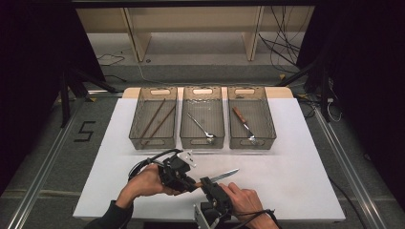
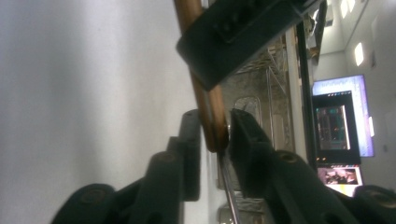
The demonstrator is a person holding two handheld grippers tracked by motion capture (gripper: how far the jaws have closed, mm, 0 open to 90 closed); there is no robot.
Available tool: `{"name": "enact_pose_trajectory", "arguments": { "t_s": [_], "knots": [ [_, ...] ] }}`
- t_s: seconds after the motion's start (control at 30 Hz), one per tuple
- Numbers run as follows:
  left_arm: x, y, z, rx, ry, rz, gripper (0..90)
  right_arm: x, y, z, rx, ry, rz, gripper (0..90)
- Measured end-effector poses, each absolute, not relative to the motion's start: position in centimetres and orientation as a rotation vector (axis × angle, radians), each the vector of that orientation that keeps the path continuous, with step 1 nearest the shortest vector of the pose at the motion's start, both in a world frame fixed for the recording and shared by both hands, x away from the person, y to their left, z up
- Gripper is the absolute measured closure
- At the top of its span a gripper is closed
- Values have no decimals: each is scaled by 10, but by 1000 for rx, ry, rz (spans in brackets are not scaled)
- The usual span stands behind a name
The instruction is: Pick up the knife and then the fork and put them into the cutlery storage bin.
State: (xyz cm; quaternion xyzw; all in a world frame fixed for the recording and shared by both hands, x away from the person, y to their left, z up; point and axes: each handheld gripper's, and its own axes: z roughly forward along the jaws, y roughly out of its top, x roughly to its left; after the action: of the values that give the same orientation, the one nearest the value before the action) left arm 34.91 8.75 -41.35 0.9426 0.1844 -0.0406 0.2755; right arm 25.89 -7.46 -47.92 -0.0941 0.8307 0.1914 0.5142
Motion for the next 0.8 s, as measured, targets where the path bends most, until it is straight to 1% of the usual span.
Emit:
{"name": "enact_pose_trajectory", "arguments": {
  "t_s": [0.17,0.3,0.33,0.43,0.53,0.63,0.8],
  "knots": [
    [350,89,-413,2513,511,-126,754,258,-75,-483,-272,1972,420,797],
    [351,91,-414,2500,530,-144,741,258,-75,-483,-286,1978,409,809],
    [351,91,-414,2503,540,-129,709,258,-75,-482,-292,1978,404,811],
    [351,97,-412,2484,577,-90,534,259,-78,-481,-263,1999,385,812],
    [353,105,-407,2452,630,-41,407,263,-83,-477,-231,2010,383,812],
    [354,114,-400,2397,661,-2,338,267,-91,-473,-185,2026,395,812],
    [357,132,-388,2278,702,33,284,277,-106,-463,-127,2051,386,812]
  ]
}}
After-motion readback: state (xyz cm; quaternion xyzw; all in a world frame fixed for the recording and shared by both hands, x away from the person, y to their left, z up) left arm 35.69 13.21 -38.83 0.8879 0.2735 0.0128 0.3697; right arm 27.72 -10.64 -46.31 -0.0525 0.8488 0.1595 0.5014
